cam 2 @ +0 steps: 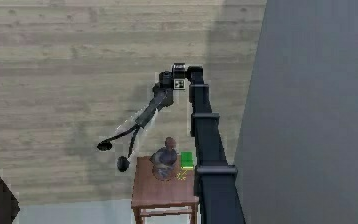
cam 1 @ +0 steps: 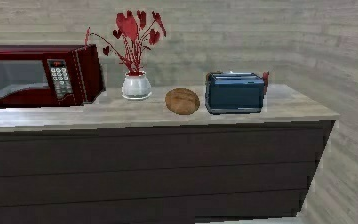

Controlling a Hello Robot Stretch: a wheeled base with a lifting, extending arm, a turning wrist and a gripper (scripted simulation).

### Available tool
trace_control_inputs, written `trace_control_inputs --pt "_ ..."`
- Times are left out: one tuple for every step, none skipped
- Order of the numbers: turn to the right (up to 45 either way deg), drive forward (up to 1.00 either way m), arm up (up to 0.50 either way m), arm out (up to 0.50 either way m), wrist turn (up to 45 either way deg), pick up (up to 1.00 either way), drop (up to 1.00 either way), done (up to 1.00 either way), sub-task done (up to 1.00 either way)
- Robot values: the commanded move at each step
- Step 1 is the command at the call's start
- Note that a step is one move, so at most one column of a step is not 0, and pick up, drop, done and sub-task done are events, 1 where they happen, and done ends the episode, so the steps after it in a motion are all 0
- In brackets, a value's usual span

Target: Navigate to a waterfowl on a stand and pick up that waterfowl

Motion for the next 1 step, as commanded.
trace_control_inputs --pt "0.0 0.0 0.0 0.0 45.0 0.0 0.0 0.0 0.0"
